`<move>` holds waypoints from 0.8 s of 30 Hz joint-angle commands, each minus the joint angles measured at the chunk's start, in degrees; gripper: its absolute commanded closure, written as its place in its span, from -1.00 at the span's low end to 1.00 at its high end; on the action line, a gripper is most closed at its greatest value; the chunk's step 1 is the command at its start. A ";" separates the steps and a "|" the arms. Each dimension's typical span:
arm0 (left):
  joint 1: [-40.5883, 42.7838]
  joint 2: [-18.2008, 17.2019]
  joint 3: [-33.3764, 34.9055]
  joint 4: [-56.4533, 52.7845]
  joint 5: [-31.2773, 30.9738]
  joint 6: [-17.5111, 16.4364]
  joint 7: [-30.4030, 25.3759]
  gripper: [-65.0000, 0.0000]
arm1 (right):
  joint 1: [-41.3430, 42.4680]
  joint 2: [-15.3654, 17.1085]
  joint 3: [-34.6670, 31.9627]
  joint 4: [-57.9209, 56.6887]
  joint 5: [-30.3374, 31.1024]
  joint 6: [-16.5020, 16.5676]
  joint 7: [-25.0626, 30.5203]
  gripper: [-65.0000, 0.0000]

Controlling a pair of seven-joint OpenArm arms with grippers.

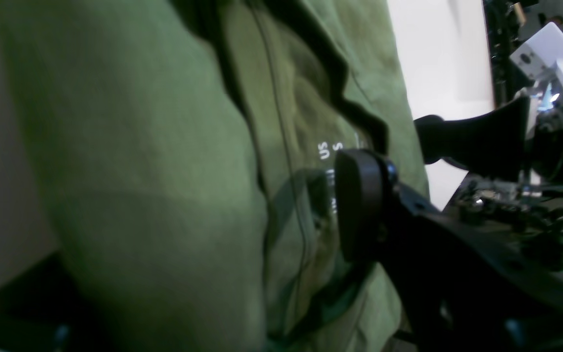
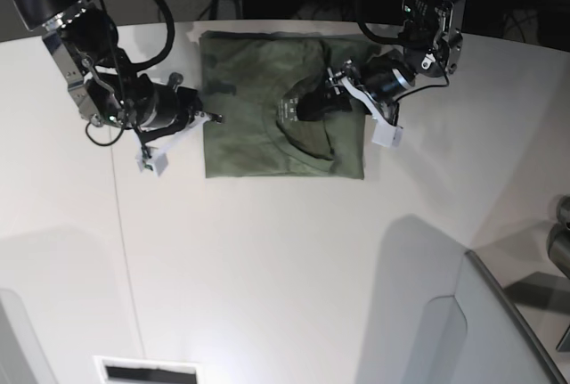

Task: Layout the t-shirt on the table in an organized manner, then fold the t-shirt properly
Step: 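Press the left gripper onto the shirt's label area to flatten it, then grasp the folded shirt's edge with the left gripper and drag it toward the right gripper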

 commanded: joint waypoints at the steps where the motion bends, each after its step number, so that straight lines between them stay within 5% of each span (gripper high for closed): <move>1: 0.33 -0.22 0.23 -1.54 5.21 3.60 4.21 -0.05 | 0.69 0.44 0.19 0.86 0.18 0.49 0.35 1.00; 4: 0.24 -0.13 0.06 -2.59 5.21 3.60 4.12 0.11 | 0.16 0.44 0.19 0.86 0.18 0.49 0.35 1.00; 10: -1.96 0.22 0.50 -4.70 5.21 3.60 4.12 1.00 | 0.07 0.44 0.19 0.86 0.18 0.58 0.35 1.00; 18: -4.24 -0.57 0.50 -4.35 6.88 3.95 4.74 1.00 | -0.02 0.44 0.19 0.86 0.18 0.58 0.35 1.00; 24: -7.58 -1.36 0.58 -2.77 22.61 3.60 7.73 1.00 | -0.02 0.44 0.19 0.86 0.18 0.58 0.35 1.00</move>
